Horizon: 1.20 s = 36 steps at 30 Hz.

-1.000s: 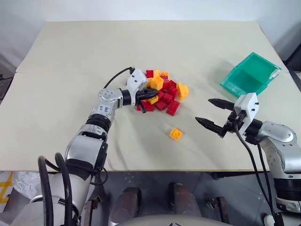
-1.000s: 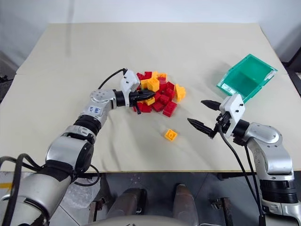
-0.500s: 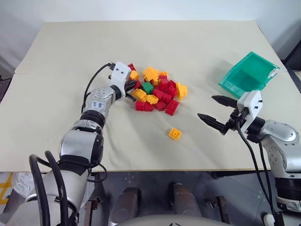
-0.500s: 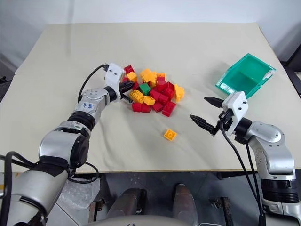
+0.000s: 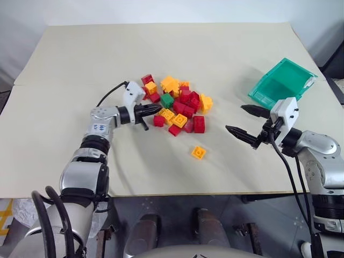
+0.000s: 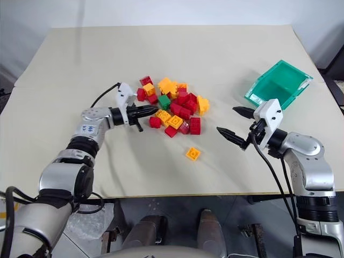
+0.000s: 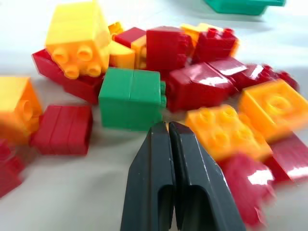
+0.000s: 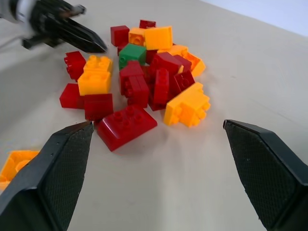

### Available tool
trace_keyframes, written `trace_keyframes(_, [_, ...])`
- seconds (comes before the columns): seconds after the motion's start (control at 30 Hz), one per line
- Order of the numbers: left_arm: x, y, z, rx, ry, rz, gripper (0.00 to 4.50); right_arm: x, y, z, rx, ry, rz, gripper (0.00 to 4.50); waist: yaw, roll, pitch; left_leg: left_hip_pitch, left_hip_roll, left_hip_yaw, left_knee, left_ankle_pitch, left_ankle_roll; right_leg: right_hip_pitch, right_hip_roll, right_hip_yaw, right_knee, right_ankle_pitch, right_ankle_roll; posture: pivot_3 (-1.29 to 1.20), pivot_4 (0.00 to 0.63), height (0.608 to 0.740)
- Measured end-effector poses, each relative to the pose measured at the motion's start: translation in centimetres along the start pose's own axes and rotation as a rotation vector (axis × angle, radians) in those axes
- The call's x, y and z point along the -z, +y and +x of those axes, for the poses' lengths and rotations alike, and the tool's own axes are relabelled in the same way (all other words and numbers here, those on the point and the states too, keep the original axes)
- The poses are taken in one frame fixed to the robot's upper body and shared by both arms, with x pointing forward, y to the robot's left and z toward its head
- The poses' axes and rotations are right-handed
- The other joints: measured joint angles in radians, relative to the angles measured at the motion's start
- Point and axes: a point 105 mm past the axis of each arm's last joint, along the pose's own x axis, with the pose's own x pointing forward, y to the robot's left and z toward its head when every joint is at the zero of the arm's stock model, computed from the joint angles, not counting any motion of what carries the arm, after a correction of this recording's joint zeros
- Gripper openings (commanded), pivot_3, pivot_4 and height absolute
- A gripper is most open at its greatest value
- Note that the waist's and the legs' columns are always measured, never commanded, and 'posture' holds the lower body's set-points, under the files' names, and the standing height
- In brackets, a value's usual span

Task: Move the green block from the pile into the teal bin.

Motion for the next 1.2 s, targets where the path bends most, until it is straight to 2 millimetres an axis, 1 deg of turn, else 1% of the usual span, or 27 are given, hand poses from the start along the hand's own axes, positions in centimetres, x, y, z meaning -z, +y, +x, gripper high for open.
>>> trace_keyframes(0.1, [-0.8, 1.1, -2.4, -0.050, -0.040, 0.019, 0.09, 0.1, 0.0, 0.0, -0.006, 0.002, 0.002, 4.50, -0.002, 0.000, 0.000, 0.000, 0.000, -0.002, 0.000, 0.000, 0.000, 0.000, 0.000, 0.000, 0.000, 0.000, 0.000, 0.00, 0.150, 0.740])
trace_keyframes(0.13, [-1.4, 1.7, -3.2, -0.080, -0.062, 0.027, 0.36, 0.0, -0.1, 0.0, -0.008, 0.002, 0.000, 4.50, -0.002, 0.000, 0.000, 0.000, 0.000, -0.004, 0.001, 0.000, 0.000, 0.000, 0.000, 0.001, 0.000, 0.000, 0.000, 0.00, 0.150, 0.740])
trace_keyframes(0.17, [-1.9, 2.1, -3.8, -0.106, -0.073, 0.020, 0.48, -0.1, -0.1, 0.1, -0.011, 0.001, -0.003, 4.50, -0.002, 0.000, 0.000, 0.000, 0.000, -0.006, 0.001, 0.000, 0.000, 0.000, 0.000, 0.001, 0.000, 0.000, 0.000, 0.00, 0.150, 0.740])
trace_keyframes(0.2, [-2.3, 2.8, -4.8, -0.142, -0.078, 0.005, 0.65, -0.3, -0.3, 0.2, -0.014, -0.004, -0.009, 4.50, -0.003, 0.000, 0.000, 0.000, 0.000, -0.007, 0.001, 0.000, 0.000, 0.000, 0.000, 0.001, 0.001, 0.000, 0.000, 0.00, 0.150, 0.740])
trace_keyframes(0.27, [-3.2, 3.8, -7.2, -0.209, -0.084, -0.003, 1.23, -0.5, -0.5, 0.3, -0.016, -0.009, -0.017, 4.50, -0.010, 0.000, 0.000, 0.000, 0.000, -0.008, 0.000, 0.000, 0.000, 0.000, 0.000, 0.002, 0.001, 0.000, 0.000, 0.00, 0.150, 0.740])
trace_keyframes(0.3, [-3.3, 3.9, -8.1, -0.230, -0.083, -0.003, 1.58, -0.4, -0.6, 0.2, -0.016, -0.006, -0.017, 4.50, -0.011, 0.000, 0.000, 0.001, 0.000, -0.008, 0.000, 0.000, 0.000, 0.000, -0.001, 0.002, 0.001, 0.000, 0.000, 0.00, 0.150, 0.740])
trace_keyframes(0.37, [-3.2, 3.3, -9.5, -0.235, -0.068, -0.003, 2.17, -0.2, -0.8, 0.2, -0.018, 0.003, -0.018, 4.50, -0.013, 0.000, 0.000, 0.001, 0.000, -0.008, -0.001, 0.000, 0.000, -0.001, -0.001, 0.002, 0.001, 0.000, 0.000, 0.00, 0.150, 0.740])
trace_keyframes(0.43, [-2.3, 2.3, -10.5, -0.225, -0.039, -0.028, 2.77, -0.1, -0.9, 0.2, -0.021, 0.009, -0.019, 4.50, -0.013, 0.000, 0.000, 0.001, 0.003, -0.008, -0.001, 0.000, 0.000, -0.001, -0.001, 0.003, 0.001, 0.000, 0.000, 0.00, 0.150, 0.740])
trace_keyframes(0.5, [-1.3, 1.3, -11.3, -0.218, 0.002, -0.054, 3.28, -0.1, -1.0, 0.1, -0.024, 0.014, -0.023, 4.50, -0.012, 0.000, 0.000, 0.001, 0.005, -0.007, 0.000, 0.000, 0.000, -0.001, -0.001, 0.003, 0.001, 0.000, 0.000, 0.00, 0.150, 0.740])
trace_keyframes(0.53, [-1.1, 1.0, -11.6, -0.221, 0.011, -0.064, 3.62, -0.2, -1.1, 0.2, -0.026, 0.014, -0.024, 4.50, -0.011, 0.000, 0.000, 0.001, 0.005, -0.008, 0.000, 0.000, 0.000, 0.000, -0.001, 0.003, 0.001, 0.000, 0.000, 0.00, 0.150, 0.740])
trace_keyframes(0.63, [-1.6, 0.6, -12.3, -0.246, 0.004, -0.068, 4.47, -0.6, -1.3, 0.4, -0.032, 0.007, -0.032, 4.50, -0.008, 0.000, 0.000, 0.001, 0.005, -0.008, 0.001, 0.000, 0.000, 0.000, -0.001, 0.003, 0.001, 0.000, 0.000, 0.00, 0.150, 0.740])
trace_keyframes(0.67, [-2.0, 0.4, -12.3, -0.248, -0.007, -0.062, 4.47, -0.6, -1.4, 0.4, -0.031, 0.006, -0.032, 4.50, -0.007, 0.000, 0.000, 0.001, 0.005, -0.008, 0.001, 0.000, 0.000, 0.000, -0.001, 0.003, 0.001, 0.000, 0.000, 0.00, 0.150, 0.740])
trace_keyframes(0.73, [-2.8, 0.1, -12.1, -0.239, -0.022, -0.048, 4.47, -0.8, -1.5, 0.5, -0.033, 0.004, -0.037, 4.50, -0.006, 0.000, 0.000, 0.001, 0.005, -0.008, 0.001, 0.000, 0.000, 0.000, -0.001, 0.003, 0.001, 0.000, 0.000, 0.00, 0.150, 0.740])
trace_keyframes(0.83, [-2.9, -0.3, -11.5, -0.213, -0.024, -0.046, 4.47, -0.8, -1.5, 0.5, -0.034, 0.007, -0.039, 4.50, -0.009, 0.000, 0.000, 0.001, 0.005, -0.007, 0.000, 0.000, 0.000, 0.000, -0.001, 0.003, 0.001, 0.000, 0.000, 0.00, 0.150, 0.740])
trace_keyframes(0.9, [-2.7, -0.7, -10.2, -0.178, -0.031, -0.041, 4.47, -0.7, -1.5, 0.5, -0.033, 0.008, -0.038, 4.50, -0.008, 0.000, 0.000, 0.001, 0.005, -0.007, 0.000, 0.000, 0.000, 0.000, -0.001, 0.003, 0.001, 0.000, 0.000, 0.00, 0.150, 0.740])
trace_keyframes(0.97, [-2.8, -1.0, -8.3, -0.138, -0.038, -0.011, 4.47, -0.7, -1.5, 0.5, -0.033, 0.008, -0.039, 4.50, -0.003, 0.000, 0.000, 0.001, 0.003, -0.007, 0.001, 0.000, 0.000, 0.000, -0.001, 0.003, 0.001, 0.000, 0.000, 0.00, 0.150, 0.740])
trace_keyframes(1.03, [-2.8, -0.8, -6.5, -0.122, -0.022, 0.026, 4.47, -0.7, -1.4, 0.4, -0.030, 0.008, -0.039, 4.50, 0.000, 0.000, 0.000, 0.001, 0.000, -0.007, 0.002, 0.000, 0.000, 0.000, -0.001, 0.003, 0.001, 0.000, 0.000, 0.00, 0.150, 0.740])
trace_keyframes(1.1, [-2.6, 0.3, -3.2, -0.148, 0.009, 0.051, 4.47, -0.5, -1.4, 0.3, -0.017, 0.009, -0.036, 4.50, 0.014, 0.000, 0.000, 0.001, -0.001, -0.006, 0.004, 0.000, 0.000, 0.000, 0.000, 0.003, 0.002, 0.000, 0.000, 0.00, 0.150, 0.740])
trace_keyframes(1.17, [-2.0, 0.6, -0.2, -0.162, 0.042, 0.059, 4.47, -0.6, -1.0, 0.4, -0.015, 0.000, -0.039, 4.50, 0.016, 0.000, 0.000, 0.000, -0.002, -0.004, 0.005, 0.000, 0.001, 0.001, -0.001, 0.003, 0.002, 0.000, 0.001, 0.00, 0.150, 0.740])
trace_keyframes(1.2, [-1.7, 0.6, 1.0, -0.165, 0.050, 0.056, 4.47, -0.6, -0.8, 0.4, -0.011, -0.002, -0.041, 4.50, 0.016, 0.000, 0.000, -0.001, -0.002, -0.002, 0.005, -0.001, 0.001, 0.000, -0.001, 0.003, 0.002, 0.001, 0.001, 0.00, 0.150, 0.740])
